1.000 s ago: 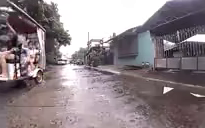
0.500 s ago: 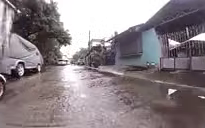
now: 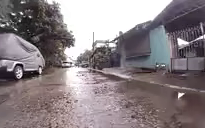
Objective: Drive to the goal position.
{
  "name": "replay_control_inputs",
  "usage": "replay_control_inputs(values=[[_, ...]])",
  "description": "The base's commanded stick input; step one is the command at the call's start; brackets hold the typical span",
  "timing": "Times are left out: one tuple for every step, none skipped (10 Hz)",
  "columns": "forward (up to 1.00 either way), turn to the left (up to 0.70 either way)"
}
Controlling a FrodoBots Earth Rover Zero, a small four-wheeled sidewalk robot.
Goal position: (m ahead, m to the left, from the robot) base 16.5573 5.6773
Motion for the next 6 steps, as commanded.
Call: replay_control_inputs(values=[[1.00,0.23],[1.00,0.07],[1.00,0.00],[1.00,0.00],[1.00,0.00],[1.00,0.23]])
